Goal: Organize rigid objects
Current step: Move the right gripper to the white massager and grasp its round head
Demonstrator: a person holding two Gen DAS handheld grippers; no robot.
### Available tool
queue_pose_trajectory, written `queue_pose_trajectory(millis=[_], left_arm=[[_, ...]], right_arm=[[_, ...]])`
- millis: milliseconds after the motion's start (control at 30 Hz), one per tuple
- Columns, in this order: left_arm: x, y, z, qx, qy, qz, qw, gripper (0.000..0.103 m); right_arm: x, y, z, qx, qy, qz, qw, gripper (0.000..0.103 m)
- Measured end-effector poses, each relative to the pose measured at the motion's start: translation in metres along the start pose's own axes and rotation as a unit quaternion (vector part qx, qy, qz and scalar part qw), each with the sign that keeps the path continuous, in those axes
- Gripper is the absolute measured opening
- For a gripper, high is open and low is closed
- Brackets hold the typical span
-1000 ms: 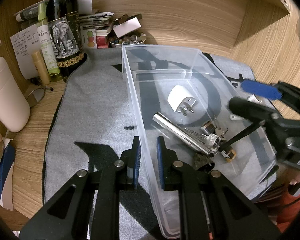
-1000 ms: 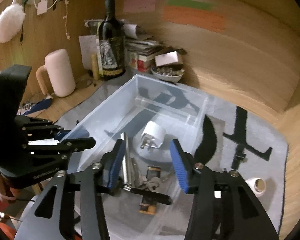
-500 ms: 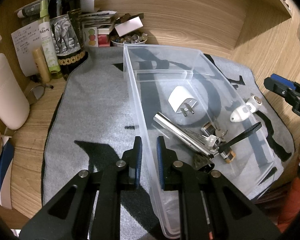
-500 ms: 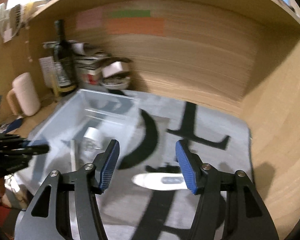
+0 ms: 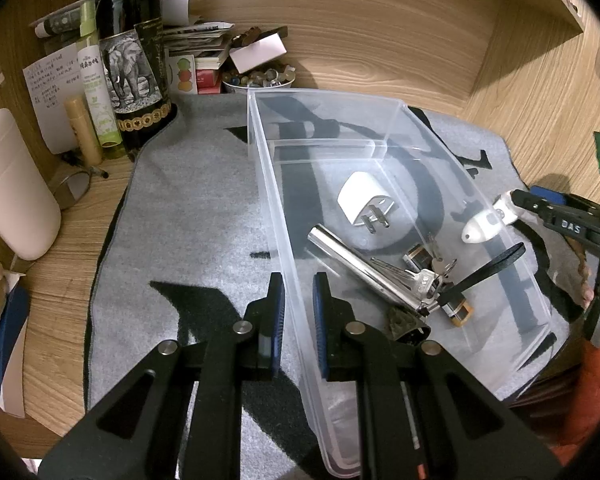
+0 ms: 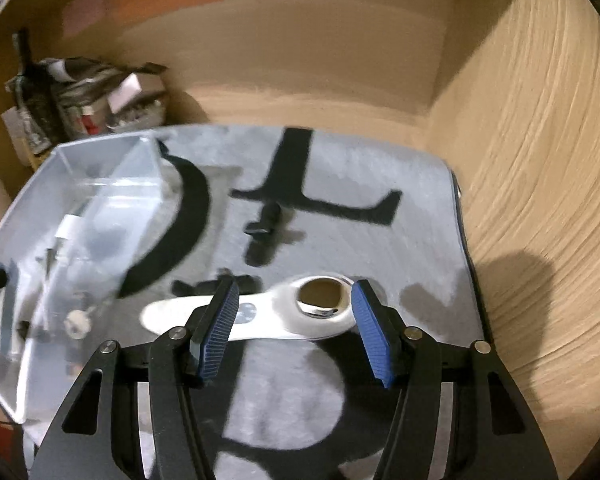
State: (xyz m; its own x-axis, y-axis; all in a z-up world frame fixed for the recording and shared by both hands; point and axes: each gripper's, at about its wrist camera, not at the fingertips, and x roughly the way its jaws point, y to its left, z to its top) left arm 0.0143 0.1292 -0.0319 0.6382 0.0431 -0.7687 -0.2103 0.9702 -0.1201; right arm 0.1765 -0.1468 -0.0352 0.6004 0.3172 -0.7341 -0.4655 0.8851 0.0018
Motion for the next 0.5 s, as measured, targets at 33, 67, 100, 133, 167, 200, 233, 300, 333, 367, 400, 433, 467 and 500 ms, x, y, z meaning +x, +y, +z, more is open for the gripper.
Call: queue_pose_trajectory(millis=[33, 67, 100, 133, 167, 200, 233, 300, 333, 367, 400, 433, 467, 500], left_arm=[[0.0, 0.0, 0.0, 0.0, 0.0, 0.0, 1.0, 0.013], [0.0, 0.001, 0.0, -0.001, 0.0, 0.0, 1.0, 0.013], [0.0, 0.0, 0.0, 0.0, 0.0, 0.0, 1.0, 0.013], [0.0, 0.0, 0.0, -0.001, 0.0, 0.0, 1.0, 0.013], [0.0, 0.0, 0.0, 0.0, 0.0, 0.0, 1.0, 0.013], [0.0, 0.0, 0.0, 0.0, 0.0, 0.0, 1.0, 0.013], [0.0, 0.0, 0.0, 0.0, 0.0, 0.0, 1.0, 0.013], [-0.001, 0.001, 0.0, 0.001, 0.0, 0.001, 1.0, 0.013], [-0.001, 0.001, 0.0, 0.001, 0.0, 0.001, 1.0, 0.013], [-0.001, 0.001, 0.0, 0.001, 0.0, 0.001, 1.0, 0.013], [-0.001, 0.001, 0.0, 0.002, 0.0, 0.001, 1.0, 0.013], [-0.001, 0.001, 0.0, 0.003, 0.0, 0.002, 1.0, 0.013], [-0.001, 0.002, 0.0, 0.004, 0.0, 0.002, 1.0, 0.013], [-0.001, 0.001, 0.0, 0.004, 0.0, 0.002, 1.0, 0.013]], right_arm=[[0.004, -0.003, 0.001, 0.004, 0.005, 0.002, 1.0, 0.055], [0.007, -0.005, 0.002, 0.008, 0.009, 0.004, 1.0, 0.055], [0.01, -0.007, 0.003, 0.013, 0.012, 0.004, 1.0, 0.055], [0.013, -0.008, 0.005, 0.016, 0.014, 0.003, 1.0, 0.055], [0.016, -0.008, 0.006, 0.016, 0.016, 0.0, 1.0, 0.055], [0.019, -0.007, 0.008, 0.014, 0.017, -0.008, 1.0, 0.055], [0.025, -0.005, 0.01, 0.011, 0.019, -0.02, 1.0, 0.055], [0.034, -0.004, 0.011, 0.007, 0.025, -0.034, 0.999, 0.055], [0.039, -0.005, 0.012, 0.008, 0.03, -0.037, 0.999, 0.055], [0.041, -0.007, 0.012, 0.014, 0.03, -0.034, 0.999, 0.055], [0.042, -0.01, 0.011, 0.023, 0.032, -0.025, 0.999, 0.055], [0.041, -0.014, 0.01, 0.031, 0.033, -0.018, 0.999, 0.055], [0.041, -0.017, 0.009, 0.037, 0.034, -0.012, 0.999, 0.055], [0.039, -0.02, 0.008, 0.04, 0.036, -0.008, 0.999, 0.055]])
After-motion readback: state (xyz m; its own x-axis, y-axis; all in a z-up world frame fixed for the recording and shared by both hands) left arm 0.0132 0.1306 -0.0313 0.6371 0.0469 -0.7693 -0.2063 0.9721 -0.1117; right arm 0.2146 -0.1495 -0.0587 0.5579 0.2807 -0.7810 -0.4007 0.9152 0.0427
